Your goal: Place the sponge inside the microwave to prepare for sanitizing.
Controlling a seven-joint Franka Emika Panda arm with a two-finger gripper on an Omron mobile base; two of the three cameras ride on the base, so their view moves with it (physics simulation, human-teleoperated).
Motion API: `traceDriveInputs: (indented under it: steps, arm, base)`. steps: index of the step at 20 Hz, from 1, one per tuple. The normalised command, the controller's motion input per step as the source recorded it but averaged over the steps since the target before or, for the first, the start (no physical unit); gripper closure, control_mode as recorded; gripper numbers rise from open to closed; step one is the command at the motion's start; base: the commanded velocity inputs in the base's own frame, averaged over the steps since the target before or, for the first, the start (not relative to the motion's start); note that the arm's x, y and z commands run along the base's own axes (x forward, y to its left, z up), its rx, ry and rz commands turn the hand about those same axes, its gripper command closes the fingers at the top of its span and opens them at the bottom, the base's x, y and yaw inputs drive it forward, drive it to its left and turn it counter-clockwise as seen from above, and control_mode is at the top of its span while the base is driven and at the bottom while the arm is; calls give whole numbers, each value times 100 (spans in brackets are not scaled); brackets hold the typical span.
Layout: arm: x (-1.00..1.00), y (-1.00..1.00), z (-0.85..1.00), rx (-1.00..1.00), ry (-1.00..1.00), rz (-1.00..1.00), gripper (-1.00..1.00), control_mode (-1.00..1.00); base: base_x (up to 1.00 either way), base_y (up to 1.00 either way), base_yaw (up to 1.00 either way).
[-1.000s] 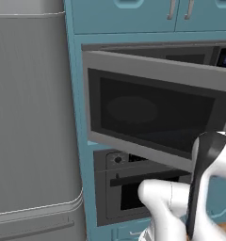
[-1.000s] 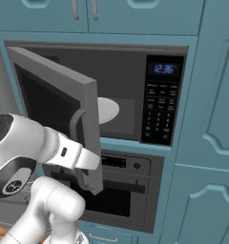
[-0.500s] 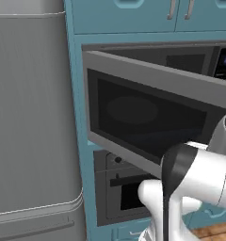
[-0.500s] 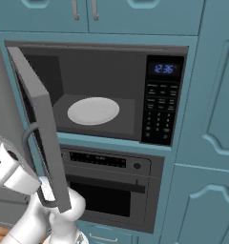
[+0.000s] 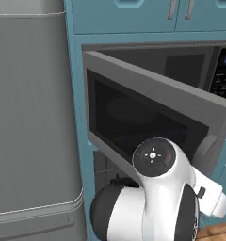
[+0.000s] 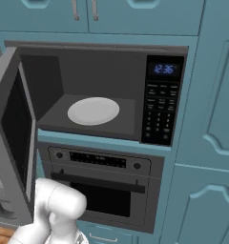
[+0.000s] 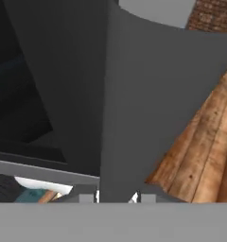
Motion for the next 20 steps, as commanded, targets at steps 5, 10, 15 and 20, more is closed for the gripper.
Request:
traceDriveInputs:
  steps: [5, 10, 15, 20]
  arm:
    - [-21, 100, -97, -21, -23, -22, 100, -100]
    - [17, 97, -35, -2, -15, -21, 100, -100]
    - [39, 64, -7, 0, -3, -12, 100, -100]
    - [15, 48, -4, 0, 0, -9, 100, -100]
  base:
    - [0, 0, 0]
    - [0, 0, 0]
    - [0, 0, 0]
    - [0, 0, 0]
